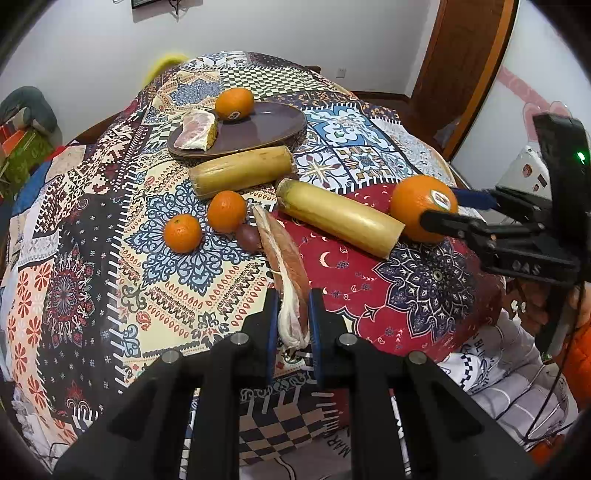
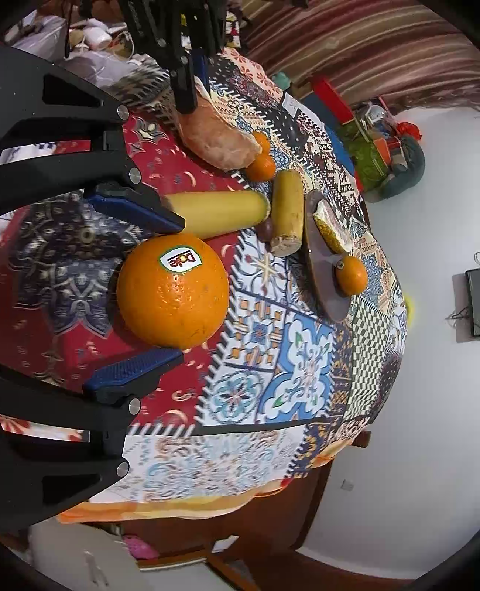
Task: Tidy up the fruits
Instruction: 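Grasp the second pomelo wedge with left tool while right tool grasps and lifts the Dole orange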
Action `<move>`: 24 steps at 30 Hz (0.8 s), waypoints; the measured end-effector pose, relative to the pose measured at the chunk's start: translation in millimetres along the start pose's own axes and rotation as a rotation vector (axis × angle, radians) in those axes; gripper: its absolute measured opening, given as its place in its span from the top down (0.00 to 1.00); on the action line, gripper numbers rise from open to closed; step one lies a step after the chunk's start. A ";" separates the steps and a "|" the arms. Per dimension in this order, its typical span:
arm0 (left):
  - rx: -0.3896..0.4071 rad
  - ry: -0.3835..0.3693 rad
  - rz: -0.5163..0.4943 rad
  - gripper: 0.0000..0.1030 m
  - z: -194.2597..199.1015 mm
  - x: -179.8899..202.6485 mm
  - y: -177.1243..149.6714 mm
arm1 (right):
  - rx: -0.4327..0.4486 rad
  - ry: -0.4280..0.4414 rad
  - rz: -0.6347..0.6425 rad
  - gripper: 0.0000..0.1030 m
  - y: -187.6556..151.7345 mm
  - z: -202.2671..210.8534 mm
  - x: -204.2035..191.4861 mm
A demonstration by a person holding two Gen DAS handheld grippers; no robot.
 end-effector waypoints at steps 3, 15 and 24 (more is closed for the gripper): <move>-0.003 -0.006 0.012 0.84 -6.3 -1.3 5.0 | 0.002 -0.003 -0.002 0.41 -1.7 -2.2 -0.9; -0.050 -0.023 0.057 0.77 -39.9 -8.8 13.8 | -0.013 -0.018 -0.028 0.35 -2.7 -14.1 4.7; -0.050 -0.015 0.080 0.77 -49.1 -9.8 15.6 | -0.027 -0.023 -0.017 0.34 -2.2 -18.8 6.1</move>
Point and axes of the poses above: each gripper's, at about its wrist camera, not at the fingertips, and z roughly against the way its jaws point, x to its right, y to its top, the point moved 4 cm from there along -z, roughly the way its jaws point, and after that the axes turned 10 degrees about -z, right-handed, at the moved point
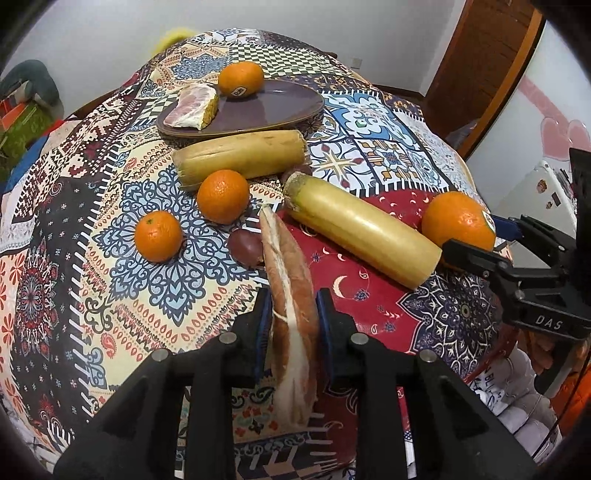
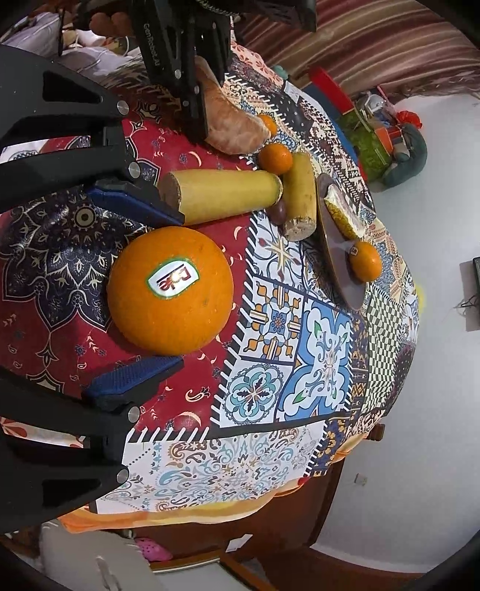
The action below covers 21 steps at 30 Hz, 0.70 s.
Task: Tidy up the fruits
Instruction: 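Grasp the second pomelo wedge with left tool while right tool grasps and lifts the Dole orange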
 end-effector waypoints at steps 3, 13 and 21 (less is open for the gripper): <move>0.007 0.000 0.008 0.77 -0.7 -1.0 2.1 | 0.004 0.003 -0.004 0.36 1.1 1.0 1.6; 0.050 0.021 -0.006 0.78 18.8 2.2 -2.5 | 0.029 0.033 -0.044 0.37 7.0 12.1 0.8; 0.112 0.058 -0.002 0.78 40.8 -9.8 10.0 | 0.104 0.032 -0.008 0.37 28.9 26.5 -13.4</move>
Point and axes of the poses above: each gripper's, at about its wrist camera, not at the fingertips, and z roughly against the way its jaws point, x to its right, y to its top, the point moved 4 cm from there along -z, roughly the way its jaws point, and after that the axes turned 10 degrees about -z, right-handed, at the moved point
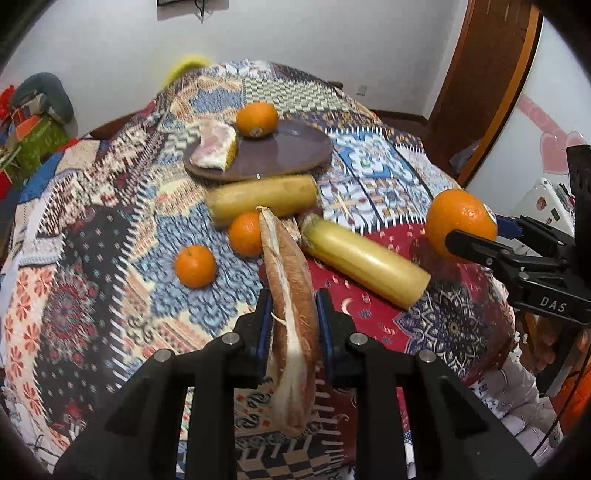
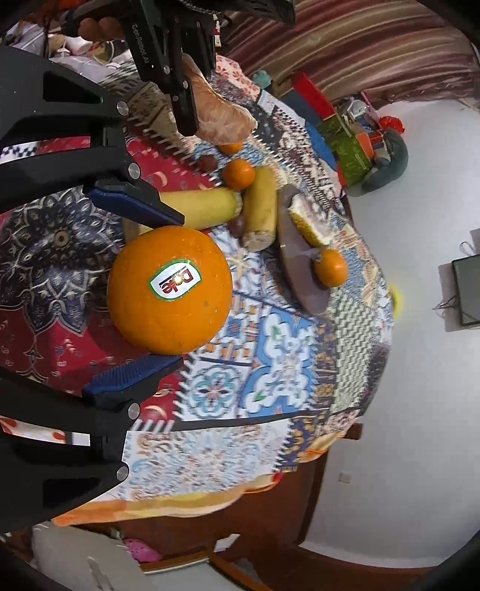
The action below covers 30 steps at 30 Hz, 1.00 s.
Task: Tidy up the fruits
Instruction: 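Grasp the second pomelo wedge with left tool while right tool grasps and lifts the Dole orange, then carry the wedge with left tool while right tool carries the Dole orange over the plate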
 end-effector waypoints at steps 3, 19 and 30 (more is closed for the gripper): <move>0.019 0.006 0.003 0.78 2.8 -4.5 8.8 | 0.026 0.020 -0.007 0.37 10.6 2.7 -5.7; 0.121 0.031 0.023 0.78 8.3 -35.9 60.8 | 0.137 0.062 0.035 0.37 66.6 -2.8 -32.3; 0.167 0.048 0.012 0.78 -5.9 -57.6 104.4 | 0.188 0.058 0.077 0.37 106.2 -22.6 -37.7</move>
Point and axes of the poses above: each gripper's, at about its wrist camera, not at the fingertips, and z roughly against the way its jaws point, x to its right, y to its top, the point moved 4 cm from there along -z, roughly the way its jaws point, and after that the axes turned 10 degrees about -z, right-handed, at the moved point
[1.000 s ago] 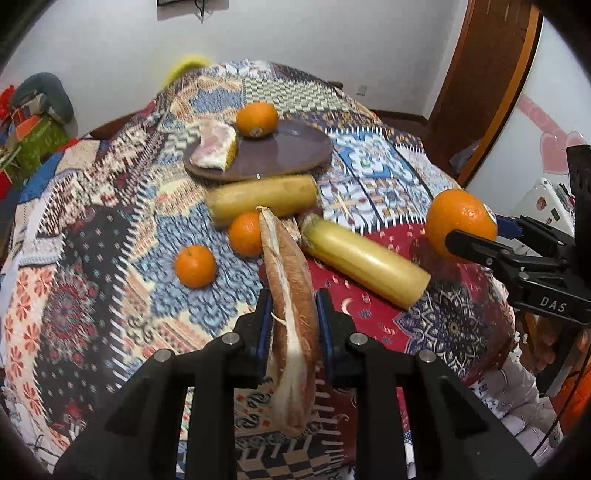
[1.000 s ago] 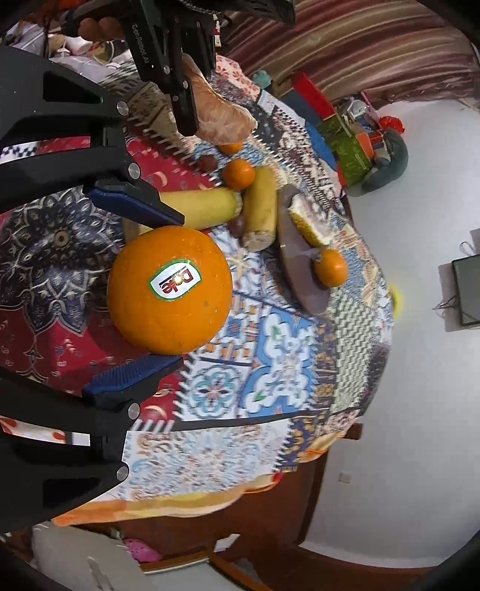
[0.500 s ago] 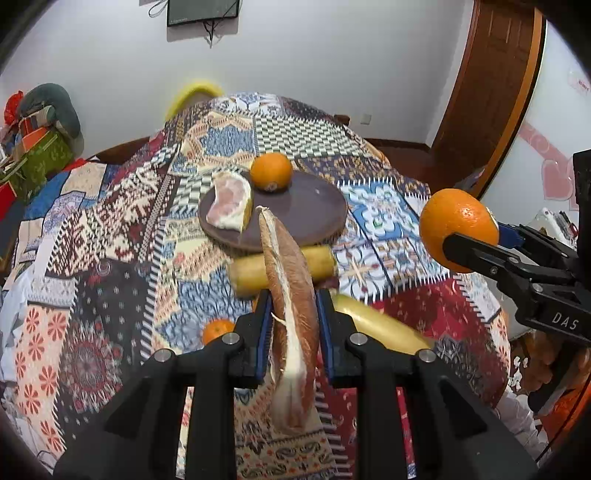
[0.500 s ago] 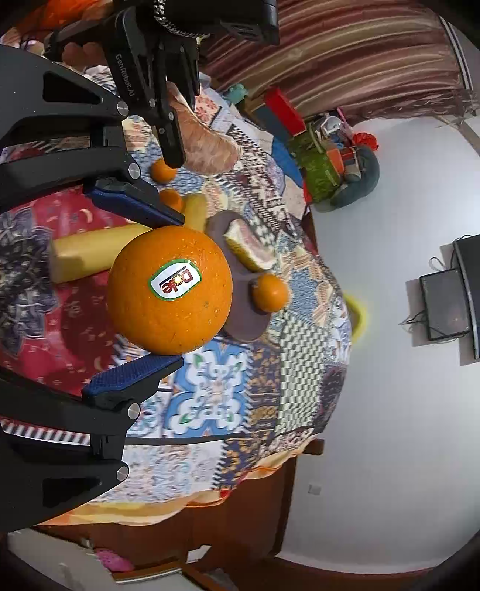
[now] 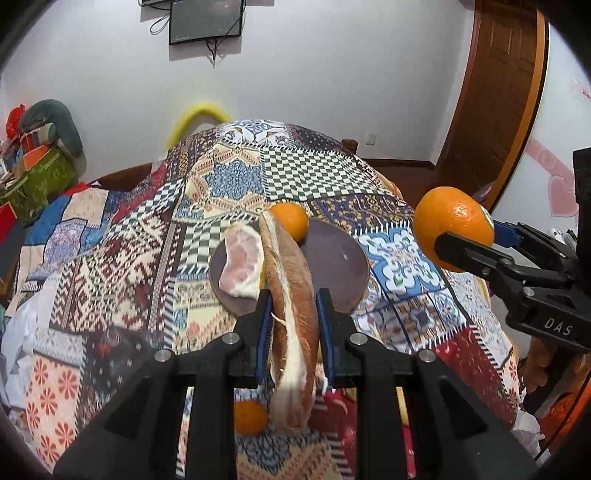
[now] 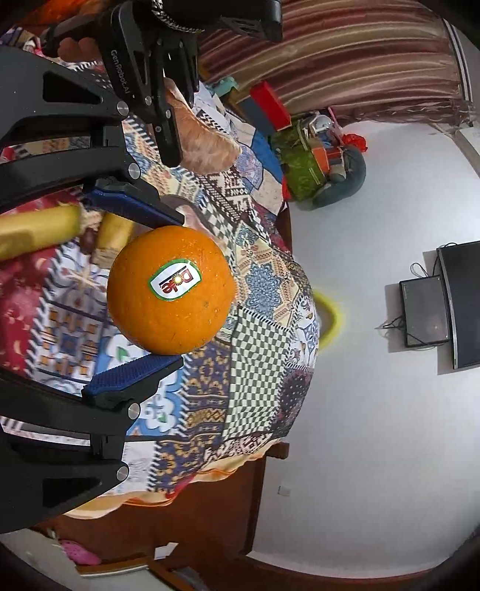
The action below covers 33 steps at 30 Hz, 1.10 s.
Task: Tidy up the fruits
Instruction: 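Carry the wedge with left tool while right tool carries the Dole orange over the plate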
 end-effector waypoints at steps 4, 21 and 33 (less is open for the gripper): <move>0.005 0.001 -0.005 0.78 -13.8 -3.6 12.2 | 0.004 -0.006 0.029 0.37 6.9 -12.1 -0.8; -0.017 0.021 -0.006 0.78 -79.5 -29.5 40.4 | -0.055 -0.033 0.057 0.37 19.9 -78.4 15.7; -0.112 -0.028 0.049 0.78 -130.5 -48.9 37.5 | -0.180 -0.042 0.066 0.37 11.3 -128.5 25.8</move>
Point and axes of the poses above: each gripper's, at about its wrist camera, not at the fingertips, and z roughly against the way its jaws point, x to its right, y to its top, the point moved 4 cm from there along -z, roughly the way its jaws point, and after that the axes turned 10 degrees about -z, right-handed, at the moved point
